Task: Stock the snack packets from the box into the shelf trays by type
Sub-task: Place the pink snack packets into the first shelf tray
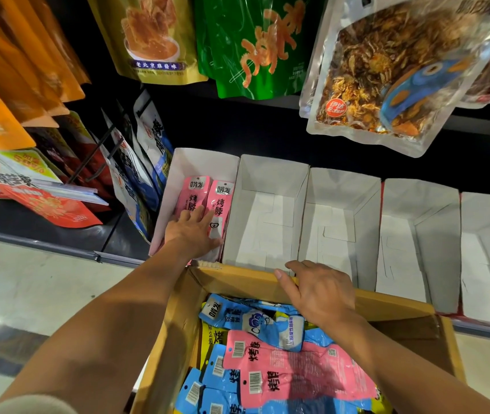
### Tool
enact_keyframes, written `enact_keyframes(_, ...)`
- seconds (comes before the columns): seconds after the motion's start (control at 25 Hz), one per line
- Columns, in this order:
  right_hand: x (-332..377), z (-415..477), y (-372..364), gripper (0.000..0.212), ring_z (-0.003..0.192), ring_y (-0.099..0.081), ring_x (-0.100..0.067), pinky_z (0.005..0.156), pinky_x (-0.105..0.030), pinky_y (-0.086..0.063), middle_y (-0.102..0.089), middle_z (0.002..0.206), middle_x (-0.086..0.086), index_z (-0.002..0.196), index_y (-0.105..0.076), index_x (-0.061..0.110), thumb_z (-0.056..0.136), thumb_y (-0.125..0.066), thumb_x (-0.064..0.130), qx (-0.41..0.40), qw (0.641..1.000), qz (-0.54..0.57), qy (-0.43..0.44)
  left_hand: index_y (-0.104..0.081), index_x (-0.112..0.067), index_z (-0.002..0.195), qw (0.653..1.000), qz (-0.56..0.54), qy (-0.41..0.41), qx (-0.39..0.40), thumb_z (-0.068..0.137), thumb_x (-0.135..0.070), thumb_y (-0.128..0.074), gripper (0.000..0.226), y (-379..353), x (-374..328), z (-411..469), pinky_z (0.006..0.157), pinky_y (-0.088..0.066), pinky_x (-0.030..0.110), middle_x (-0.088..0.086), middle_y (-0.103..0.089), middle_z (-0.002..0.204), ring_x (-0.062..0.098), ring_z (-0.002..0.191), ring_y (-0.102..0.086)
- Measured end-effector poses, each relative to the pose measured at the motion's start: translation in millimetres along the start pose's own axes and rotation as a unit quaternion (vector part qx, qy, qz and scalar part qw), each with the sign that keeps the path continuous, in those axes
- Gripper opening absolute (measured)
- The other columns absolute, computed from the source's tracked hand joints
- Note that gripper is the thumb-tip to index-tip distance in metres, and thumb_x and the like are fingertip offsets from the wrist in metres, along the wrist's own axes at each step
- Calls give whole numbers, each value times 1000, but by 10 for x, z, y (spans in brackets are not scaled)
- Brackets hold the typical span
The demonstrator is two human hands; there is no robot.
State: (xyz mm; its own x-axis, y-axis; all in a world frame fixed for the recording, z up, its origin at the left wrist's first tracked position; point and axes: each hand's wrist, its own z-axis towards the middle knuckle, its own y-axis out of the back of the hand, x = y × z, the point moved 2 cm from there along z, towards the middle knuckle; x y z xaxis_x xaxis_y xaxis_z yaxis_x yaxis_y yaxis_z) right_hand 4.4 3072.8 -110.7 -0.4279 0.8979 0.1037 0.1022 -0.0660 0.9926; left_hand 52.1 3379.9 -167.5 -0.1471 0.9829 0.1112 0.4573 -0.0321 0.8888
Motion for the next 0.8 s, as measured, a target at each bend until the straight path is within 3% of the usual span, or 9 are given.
enact_keyframes(0.28, -2, 2, 18, 87, 94, -66, -11, 69, -27, -52, -71, 105, 12, 125, -60, 40, 84, 7, 77, 7, 1000, -11, -7, -8, -36, 160, 1000, 1, 1, -16, 91, -75, -43, 87, 34, 12, -19, 117, -33, 54, 3, -25, 164, 34, 148, -26)
enact_keyframes(0.56, 15, -7, 50, 75, 99, -65, -13, 69, -28, -48, -69, 110, 13, 126, -58, 41, 90, -2, 75, 32, 999, -28, -16, -25, -36, 156, 999, -8, 11, -47, 96, -73, -35, 70, 293, 110, -306, 120, -24, 58, 3, -26, 166, 32, 153, -22)
enact_keyframes(0.68, 13, -75, 60, 76, 104, -64, -14, 77, -32, -51, -69, 114, 11, 127, -59, 39, 92, -3, 76, 31, 999, -16, -12, -30, -31, 154, 996, -36, 1, -88, 101, -65, -30, 62, 462, 50, -632, 120, -27, 57, 5, -30, 164, 31, 151, -25)
enact_keyframes(0.8, 9, -122, 89, 79, 124, -53, -20, 96, -40, -47, -59, 136, 4, 139, -51, 33, 92, -3, 75, 72, 997, 3, -8, -28, -32, 157, 993, -39, -20, -106, 104, -60, -26, 60, 549, -99, -1105, 120, -25, 55, 4, -26, 166, 29, 154, -19)
